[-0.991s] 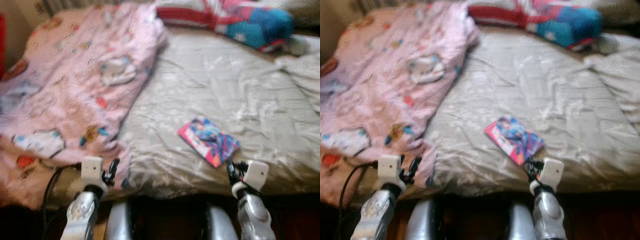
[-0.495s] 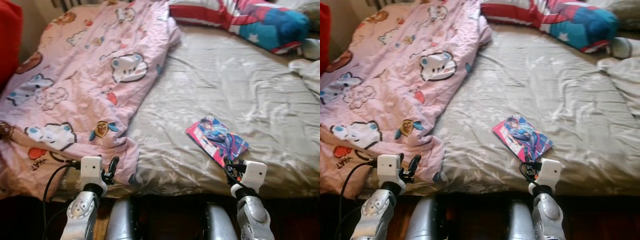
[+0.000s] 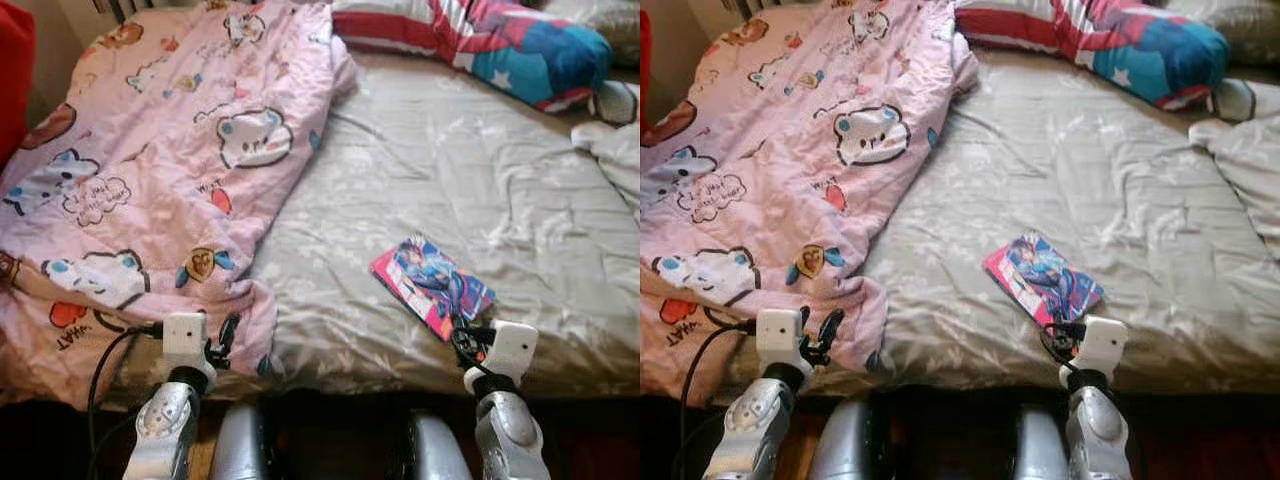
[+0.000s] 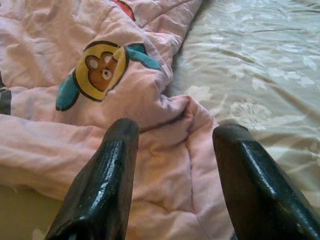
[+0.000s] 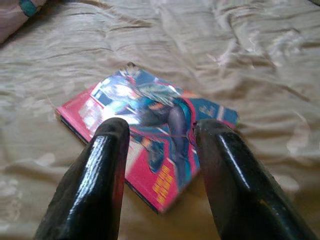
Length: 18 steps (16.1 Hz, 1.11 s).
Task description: Clean up the room
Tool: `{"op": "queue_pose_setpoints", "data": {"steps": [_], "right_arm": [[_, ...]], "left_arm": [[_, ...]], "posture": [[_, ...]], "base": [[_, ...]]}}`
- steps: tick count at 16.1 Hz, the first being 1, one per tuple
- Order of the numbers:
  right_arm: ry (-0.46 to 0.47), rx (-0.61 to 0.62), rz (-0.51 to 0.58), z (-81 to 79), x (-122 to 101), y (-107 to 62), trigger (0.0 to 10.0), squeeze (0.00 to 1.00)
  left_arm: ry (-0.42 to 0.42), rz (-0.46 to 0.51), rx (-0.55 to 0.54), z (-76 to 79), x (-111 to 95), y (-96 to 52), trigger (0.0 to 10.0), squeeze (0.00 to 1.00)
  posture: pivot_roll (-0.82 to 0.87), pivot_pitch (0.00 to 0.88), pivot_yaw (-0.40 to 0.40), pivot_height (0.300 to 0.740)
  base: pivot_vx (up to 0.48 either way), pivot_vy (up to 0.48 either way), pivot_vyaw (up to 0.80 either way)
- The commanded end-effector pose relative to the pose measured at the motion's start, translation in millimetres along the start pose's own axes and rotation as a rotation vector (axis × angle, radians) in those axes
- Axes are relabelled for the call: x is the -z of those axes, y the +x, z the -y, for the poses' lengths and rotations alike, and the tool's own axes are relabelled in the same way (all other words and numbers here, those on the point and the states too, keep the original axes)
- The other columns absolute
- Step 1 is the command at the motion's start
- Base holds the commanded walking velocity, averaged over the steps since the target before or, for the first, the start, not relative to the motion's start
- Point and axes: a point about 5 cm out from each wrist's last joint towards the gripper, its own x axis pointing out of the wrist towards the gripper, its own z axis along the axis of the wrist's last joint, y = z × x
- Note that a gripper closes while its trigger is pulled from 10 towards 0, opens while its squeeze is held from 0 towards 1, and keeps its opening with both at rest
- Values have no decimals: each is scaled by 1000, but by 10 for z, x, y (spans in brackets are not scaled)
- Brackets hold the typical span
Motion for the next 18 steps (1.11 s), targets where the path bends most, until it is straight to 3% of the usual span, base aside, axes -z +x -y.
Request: {"op": "queue_pose_setpoints", "data": {"steps": [1,6,10,12,13,14,15,18], "right_arm": [[-10,8,-14,24,47,-48,10000,0],[-8,5,-17,20,53,-54,10000,0],[7,29,-56,45,124,-77,10000,0],[43,48,-88,57,167,-71,10000,0],[128,66,-123,51,202,-37,10000,0],[179,58,-142,21,224,-8,10000,349],[266,85,-179,15,254,35,10000,1000],[311,77,-245,-56,260,138,10000,1000]], "left_arm": [[-1,-17,1,9,42,-20,10000,0],[-5,-15,-2,17,46,-23,10000,0],[-4,-17,-2,11,52,-34,10000,0],[-2,-18,3,14,51,-40,10000,0],[5,-17,14,16,38,-48,10000,0],[10,-15,22,15,30,-62,10000,0],[27,-18,37,21,25,-75,10000,0],[50,-13,56,6,-3,-130,10000,0]], "posture": [[-21,203,24,597],[-21,202,20,597],[-19,205,21,597],[-19,210,24,597],[-9,228,30,597],[-3,234,32,597],[10,247,38,597],[55,282,47,597]], "base": [[274,0,0],[277,0,0],[0,0,0],[0,0,0],[0,0,0],[0,0,0],[0,0,0],[0,0,0]]}}
